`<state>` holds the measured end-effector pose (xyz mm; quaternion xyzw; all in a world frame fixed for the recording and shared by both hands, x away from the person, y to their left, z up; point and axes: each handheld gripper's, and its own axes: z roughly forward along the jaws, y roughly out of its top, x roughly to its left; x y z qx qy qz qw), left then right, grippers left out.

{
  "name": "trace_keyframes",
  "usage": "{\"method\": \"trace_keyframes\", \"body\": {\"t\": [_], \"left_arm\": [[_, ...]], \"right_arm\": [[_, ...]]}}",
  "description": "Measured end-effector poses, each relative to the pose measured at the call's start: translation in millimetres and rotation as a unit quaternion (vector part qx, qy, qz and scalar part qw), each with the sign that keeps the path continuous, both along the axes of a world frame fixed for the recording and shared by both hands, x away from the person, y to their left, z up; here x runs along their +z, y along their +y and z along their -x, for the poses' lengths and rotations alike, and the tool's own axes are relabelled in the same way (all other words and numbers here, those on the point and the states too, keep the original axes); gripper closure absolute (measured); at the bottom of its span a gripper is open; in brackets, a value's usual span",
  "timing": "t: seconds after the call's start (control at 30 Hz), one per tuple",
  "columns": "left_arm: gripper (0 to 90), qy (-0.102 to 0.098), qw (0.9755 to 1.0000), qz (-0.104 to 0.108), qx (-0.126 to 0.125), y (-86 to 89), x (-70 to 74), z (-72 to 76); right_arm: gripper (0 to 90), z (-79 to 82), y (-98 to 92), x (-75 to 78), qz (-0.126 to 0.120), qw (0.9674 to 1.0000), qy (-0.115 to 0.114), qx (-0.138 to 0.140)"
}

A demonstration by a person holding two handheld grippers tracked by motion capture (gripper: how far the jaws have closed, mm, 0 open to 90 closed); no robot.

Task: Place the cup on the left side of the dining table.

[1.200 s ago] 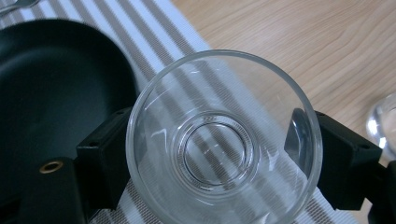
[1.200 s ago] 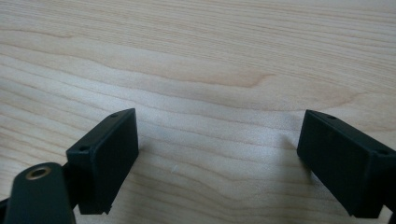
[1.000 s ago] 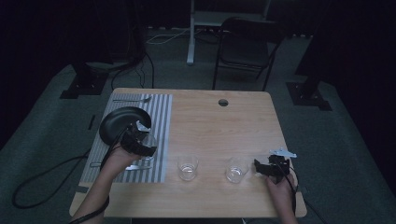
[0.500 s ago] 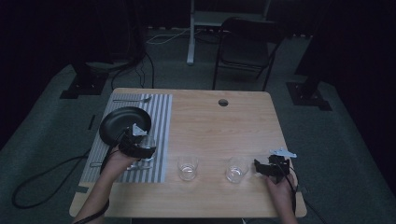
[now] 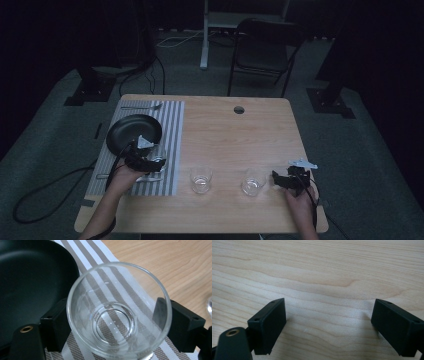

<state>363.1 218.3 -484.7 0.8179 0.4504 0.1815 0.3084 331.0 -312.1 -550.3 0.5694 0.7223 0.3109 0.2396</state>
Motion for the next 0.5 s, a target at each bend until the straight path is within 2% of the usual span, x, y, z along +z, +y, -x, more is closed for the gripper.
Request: {"method": "trace_keyframes", "body": {"t": [0.13, 0.4, 0.5], "left_arm": [[11.1, -0.003, 0.9999, 0.003, 0.009, 2.6, -0.4, 0.9], [10.0, -0.004, 0.9999, 0.007, 0.010, 7.1, -3.9, 6.3], [6.6, -0.005, 0.9999, -0.003, 0.013, 8.1, -5.4, 7.7]], "right_arm": [[12.2, 0.0, 0.1, 0.0, 0.000, 1.0000, 0.000, 0.000], [12.2, 0.0, 0.1, 0.0, 0.000, 1.0000, 0.000, 0.000], [12.2, 0.0, 0.1, 0.0, 0.000, 1.0000, 0.000, 0.000]]}}
